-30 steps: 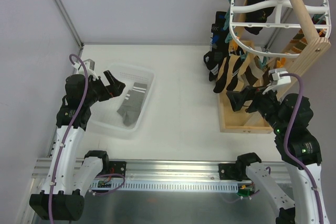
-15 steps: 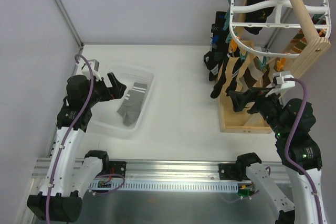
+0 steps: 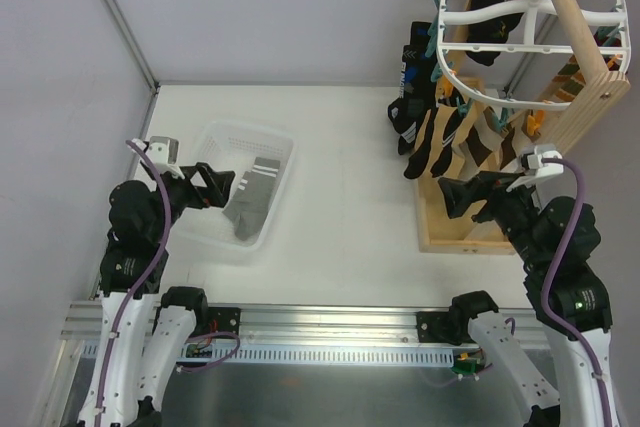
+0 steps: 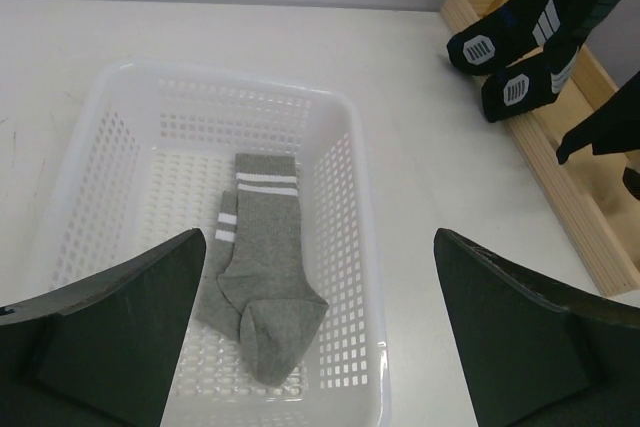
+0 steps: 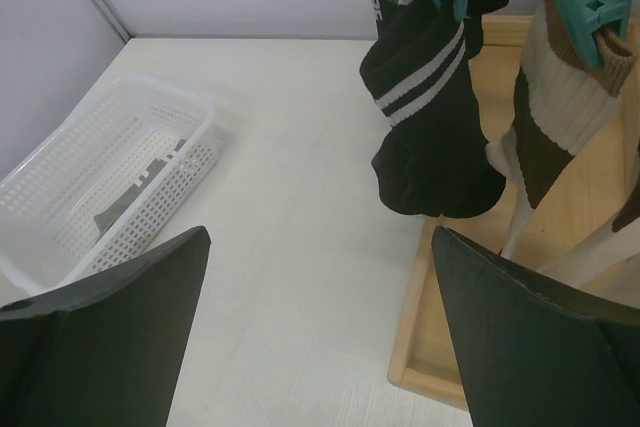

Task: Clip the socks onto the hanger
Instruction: Reset both arms

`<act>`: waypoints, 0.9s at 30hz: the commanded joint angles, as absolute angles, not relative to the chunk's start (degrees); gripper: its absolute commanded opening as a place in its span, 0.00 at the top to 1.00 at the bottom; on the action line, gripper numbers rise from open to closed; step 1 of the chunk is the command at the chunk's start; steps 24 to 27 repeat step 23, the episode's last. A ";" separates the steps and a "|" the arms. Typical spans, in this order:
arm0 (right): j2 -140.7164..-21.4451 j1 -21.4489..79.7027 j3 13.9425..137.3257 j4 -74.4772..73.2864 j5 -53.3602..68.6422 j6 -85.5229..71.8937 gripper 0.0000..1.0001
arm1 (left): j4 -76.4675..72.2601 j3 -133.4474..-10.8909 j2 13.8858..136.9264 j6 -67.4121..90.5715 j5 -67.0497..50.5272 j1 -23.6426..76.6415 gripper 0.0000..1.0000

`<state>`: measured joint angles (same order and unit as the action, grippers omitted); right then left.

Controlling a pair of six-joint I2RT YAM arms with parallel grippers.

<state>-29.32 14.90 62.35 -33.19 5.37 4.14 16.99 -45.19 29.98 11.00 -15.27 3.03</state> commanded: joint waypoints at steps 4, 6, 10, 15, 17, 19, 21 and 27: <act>-23.13 15.12 55.82 -28.48 5.71 5.36 0.03 | 13.45 -40.87 24.09 12.65 -17.40 3.43 0.01; -21.54 15.12 52.67 -27.25 5.62 4.75 0.03 | 13.45 -39.91 21.81 12.92 -17.75 3.43 0.01; -16.89 15.12 49.22 -27.07 5.19 4.22 0.03 | 13.45 -38.94 18.99 13.09 -17.93 3.43 0.01; -14.59 15.03 48.16 -29.17 4.40 3.60 0.03 | 13.45 -38.41 20.03 13.89 -18.98 3.51 0.01; -14.24 15.12 48.60 -30.23 3.87 3.52 0.03 | 13.45 -38.76 20.91 14.06 -20.21 3.43 0.01; -14.24 15.12 48.78 -30.93 2.99 3.43 0.03 | 13.53 -39.20 22.76 13.98 -21.52 3.43 0.01; -14.76 14.94 48.87 -31.55 1.94 3.43 0.03 | 13.54 -39.64 24.07 14.15 -22.58 3.43 0.01; -15.11 15.03 48.69 -31.20 2.02 3.16 0.03 | 13.62 -39.73 24.61 14.59 -23.20 3.43 0.01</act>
